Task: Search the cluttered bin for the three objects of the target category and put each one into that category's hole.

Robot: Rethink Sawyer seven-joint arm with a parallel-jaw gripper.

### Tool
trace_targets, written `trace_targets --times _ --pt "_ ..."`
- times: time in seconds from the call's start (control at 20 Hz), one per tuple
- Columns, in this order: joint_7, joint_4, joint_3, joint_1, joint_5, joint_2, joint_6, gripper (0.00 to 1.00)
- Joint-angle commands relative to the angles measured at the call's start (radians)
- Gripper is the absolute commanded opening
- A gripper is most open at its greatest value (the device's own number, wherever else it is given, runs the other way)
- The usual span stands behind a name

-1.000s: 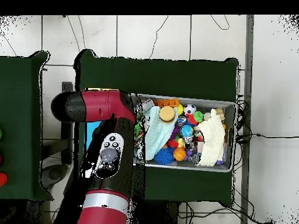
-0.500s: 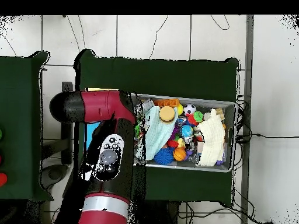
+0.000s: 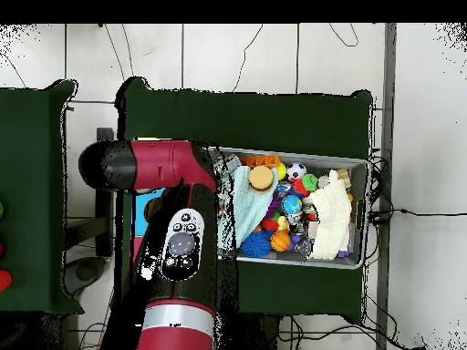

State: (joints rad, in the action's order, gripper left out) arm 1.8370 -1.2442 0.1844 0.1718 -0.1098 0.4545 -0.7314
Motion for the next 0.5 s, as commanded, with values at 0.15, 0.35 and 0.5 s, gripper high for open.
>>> trace_targets --times 0.15,0.35,0.5 --pt "0.001 -0.119 -0.169 -0.046 0.011 -0.051 -0.049 0.00" --pt "0.026 -0.126 -0.152 -0.033 0.027 -0.047 -0.068 0.00" --pt "0.010 -0.139 -0.155 -0.044 0.046 -0.058 -0.041 0.00"
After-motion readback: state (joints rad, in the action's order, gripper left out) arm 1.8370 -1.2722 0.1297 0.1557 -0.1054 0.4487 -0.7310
